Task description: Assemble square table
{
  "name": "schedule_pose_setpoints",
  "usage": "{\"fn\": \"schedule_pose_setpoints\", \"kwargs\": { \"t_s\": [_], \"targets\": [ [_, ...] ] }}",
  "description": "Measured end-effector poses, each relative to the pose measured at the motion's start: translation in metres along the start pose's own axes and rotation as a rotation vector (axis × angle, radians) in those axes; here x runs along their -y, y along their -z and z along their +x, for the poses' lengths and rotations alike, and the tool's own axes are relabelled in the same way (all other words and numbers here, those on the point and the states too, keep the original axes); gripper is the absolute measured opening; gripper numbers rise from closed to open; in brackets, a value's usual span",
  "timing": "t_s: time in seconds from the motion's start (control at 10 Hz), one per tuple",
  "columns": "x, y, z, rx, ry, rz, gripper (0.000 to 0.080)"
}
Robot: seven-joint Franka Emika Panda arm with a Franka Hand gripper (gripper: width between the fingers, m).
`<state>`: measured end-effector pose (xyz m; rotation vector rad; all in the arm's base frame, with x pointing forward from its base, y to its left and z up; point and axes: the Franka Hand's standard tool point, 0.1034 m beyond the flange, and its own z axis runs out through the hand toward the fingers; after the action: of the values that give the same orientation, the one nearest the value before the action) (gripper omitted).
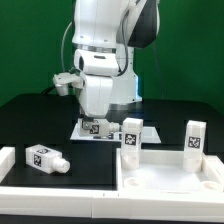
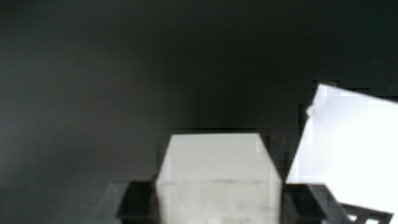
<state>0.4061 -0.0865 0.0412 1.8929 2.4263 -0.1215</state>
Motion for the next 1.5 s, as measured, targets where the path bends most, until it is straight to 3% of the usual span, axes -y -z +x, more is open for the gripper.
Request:
{"fn": "schedule_pose_setpoints", "kwargs": {
  "t_s": [0.4,0.5,0.7,1.1,1.2,1.3,1.5],
  "targets": [
    [0.002,-0.001,-0.004,0.012,0.276,0.016,0.0285],
    [-0.004,-0.001,0.005,0.007,0.342,0.025,0.0285],
    [-0.015,-0.004,0.01,-0.007,0.601,0.084,0.0285],
    [-0.012,-0.006,0.001,0.01,0.812,0.1,0.0285],
    [-0.009,-0.008,-0.002,0.0,0.87,0.126,0.0285],
    [-0.006,-0.014,-0.006,-0.024,0.926,0.176,0.0285],
    [-0.009,-0.022,-0.005,-0.032,0.898,0.205,0.0285]
  ]
}}
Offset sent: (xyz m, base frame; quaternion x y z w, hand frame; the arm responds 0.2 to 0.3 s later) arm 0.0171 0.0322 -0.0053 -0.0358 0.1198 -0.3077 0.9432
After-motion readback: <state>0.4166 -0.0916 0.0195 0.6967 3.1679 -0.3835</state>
